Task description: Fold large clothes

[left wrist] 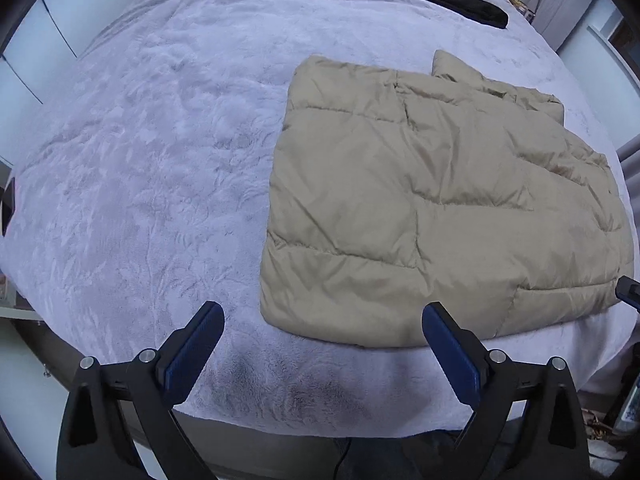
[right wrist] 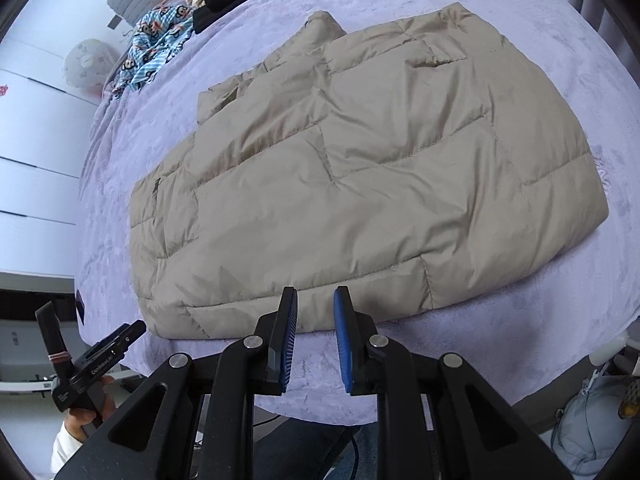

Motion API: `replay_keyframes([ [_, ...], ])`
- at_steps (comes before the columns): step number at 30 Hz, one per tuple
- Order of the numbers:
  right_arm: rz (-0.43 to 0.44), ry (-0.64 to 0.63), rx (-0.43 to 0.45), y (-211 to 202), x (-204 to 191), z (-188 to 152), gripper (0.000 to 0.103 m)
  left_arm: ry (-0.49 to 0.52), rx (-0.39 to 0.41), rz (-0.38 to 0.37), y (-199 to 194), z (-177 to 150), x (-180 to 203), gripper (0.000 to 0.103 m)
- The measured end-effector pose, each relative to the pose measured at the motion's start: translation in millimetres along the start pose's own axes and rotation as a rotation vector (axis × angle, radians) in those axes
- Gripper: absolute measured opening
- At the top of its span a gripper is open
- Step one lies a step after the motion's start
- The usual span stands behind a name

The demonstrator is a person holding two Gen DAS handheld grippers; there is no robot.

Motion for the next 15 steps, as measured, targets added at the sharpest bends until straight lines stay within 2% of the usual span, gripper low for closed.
replay_keyframes([
  [6, 0.026, -0.031, -0.034, -1, 11, 9, 0.021, -0.021, 0.000, 0.017, -5, 9, 24, 0.100],
  [13, 0.054, -0.079, -0.067, 0, 19, 24, 0.021, -0.049, 0.003, -0.004, -12, 10, 41, 0.100],
  [14, 0.058, -0.083, -0.072, 0, 19, 25, 0.022, -0.048, 0.003, 0.000, -12, 11, 41, 0.100],
  [15, 0.057, -0.089, -0.079, 2, 18, 25, 0.028, -0.050, 0.005, 0.006, -12, 12, 40, 0.100],
])
Point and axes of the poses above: each gripper's, at about its wrist camera, not at the fingertips, and y roughly the way its jaws point, x to its right, z to its top, the point moved 4 cm from there along y, roughly the way its jaws point, and after that the axes turned 5 degrees about x, right-handed, at the moved point
